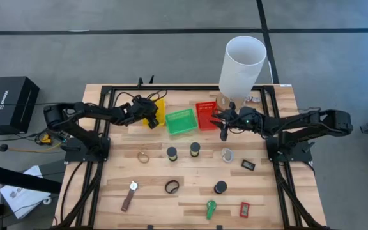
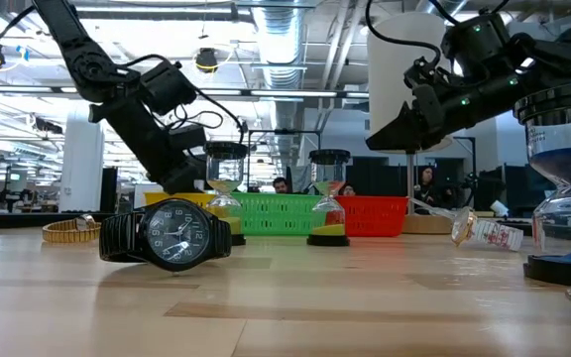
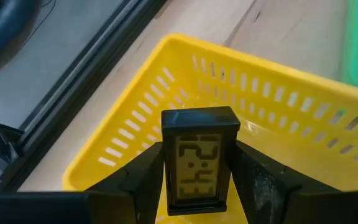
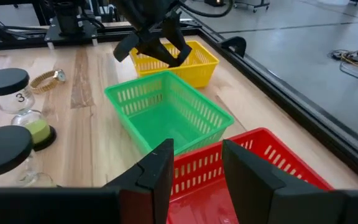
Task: Pick & Place Office items
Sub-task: Put the bottom black digital clock into the yellow basket, then put the left green hourglass into the green basket
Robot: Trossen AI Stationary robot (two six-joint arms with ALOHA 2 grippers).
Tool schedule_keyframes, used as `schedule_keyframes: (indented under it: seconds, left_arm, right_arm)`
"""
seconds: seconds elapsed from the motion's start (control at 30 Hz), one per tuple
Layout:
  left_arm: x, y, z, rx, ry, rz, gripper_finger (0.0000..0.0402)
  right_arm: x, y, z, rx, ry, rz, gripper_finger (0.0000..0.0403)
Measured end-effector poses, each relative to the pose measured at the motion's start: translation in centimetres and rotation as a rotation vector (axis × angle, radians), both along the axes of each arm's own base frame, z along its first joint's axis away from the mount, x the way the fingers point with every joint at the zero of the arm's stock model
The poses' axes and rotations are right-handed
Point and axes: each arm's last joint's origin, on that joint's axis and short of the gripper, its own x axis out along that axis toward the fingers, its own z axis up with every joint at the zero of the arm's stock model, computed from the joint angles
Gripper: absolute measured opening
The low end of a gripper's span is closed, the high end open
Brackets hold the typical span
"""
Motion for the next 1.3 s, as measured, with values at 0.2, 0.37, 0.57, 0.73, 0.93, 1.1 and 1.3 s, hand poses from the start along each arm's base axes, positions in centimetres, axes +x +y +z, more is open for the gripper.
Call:
schedule_keyframes:
  seconds: [0.2, 0.37, 0.57, 0.73, 0.93, 1.1, 1.3]
  left_arm:
    - [0.0, 0.0, 0.5, 0.013, -0.027, 0.001, 0.0177]
    - [0.0, 0.0, 0.6, 0.013, -0.03, 0.004, 0.0209]
    - [0.1, 0.1, 0.7, 0.017, -0.046, 0.007, 0.0246]
    - [0.2, 0.1, 0.8, 0.027, -0.065, 0.003, 0.0254]
    - [0.3, 0.0, 1.4, 0.04, -0.09, 0.001, 0.0255]
    - [0.3, -0.9, 3.6, 0.081, -0.176, -0.031, 0.0255]
    - [0.0, -3.2, 7.1, 0.114, -0.335, -0.146, 0.0255]
  right_arm:
    - [0.0, 0.1, -0.2, 0.031, 0.01, -0.005, 0.0127]
    - [0.2, 0.0, 0.3, -0.047, -0.001, 0.015, 0.0127]
    - [1.1, -0.3, 2.1, -0.084, -0.053, 0.021, 0.0127]
    - [1.7, -0.2, 3.1, -0.093, -0.088, 0.026, 0.0148]
    - [1.8, 0.3, 2.9, -0.087, -0.068, 0.05, 0.0207]
    - [1.8, 0.3, 2.8, -0.083, -0.055, 0.05, 0.0236]
    - [1.7, 0.4, 2.6, -0.063, -0.035, 0.05, 0.0239]
